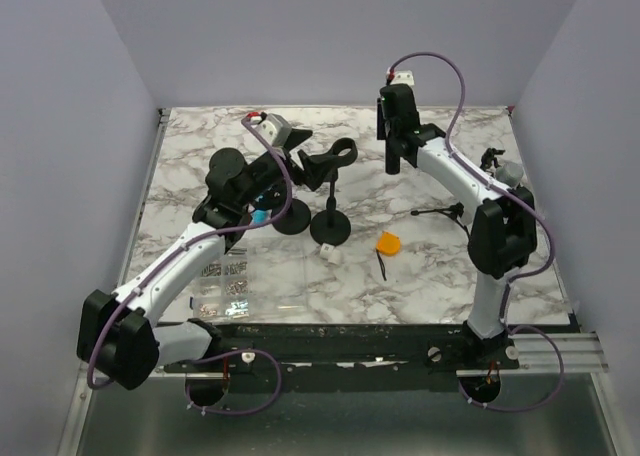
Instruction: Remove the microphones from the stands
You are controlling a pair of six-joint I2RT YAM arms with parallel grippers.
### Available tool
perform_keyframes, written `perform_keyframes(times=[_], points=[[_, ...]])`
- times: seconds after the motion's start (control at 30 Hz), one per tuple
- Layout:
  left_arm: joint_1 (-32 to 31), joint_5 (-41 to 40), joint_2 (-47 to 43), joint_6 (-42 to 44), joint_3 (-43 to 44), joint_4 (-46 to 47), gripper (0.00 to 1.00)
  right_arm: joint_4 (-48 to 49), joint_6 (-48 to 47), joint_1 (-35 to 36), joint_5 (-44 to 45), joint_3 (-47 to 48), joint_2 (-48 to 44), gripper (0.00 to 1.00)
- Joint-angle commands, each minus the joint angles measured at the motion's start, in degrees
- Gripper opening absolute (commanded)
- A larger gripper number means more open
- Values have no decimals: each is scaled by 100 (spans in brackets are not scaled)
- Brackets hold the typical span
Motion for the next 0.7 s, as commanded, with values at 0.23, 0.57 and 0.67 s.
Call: perform_keyframes(times=[0.23, 0.57, 0.67], points=[[-4, -1230, -1699, 533, -192, -620, 89, -2890, 1088, -302, -1890, 2136, 2099, 1], [4, -1344, -1579, 269, -47, -1035, 87, -2845, 1456, -332, -2137, 2555, 2969, 13], [8, -1333, -1597, 277, -8, -1097, 87, -2715, 1472, -328, -2014, 2518, 3051, 19]])
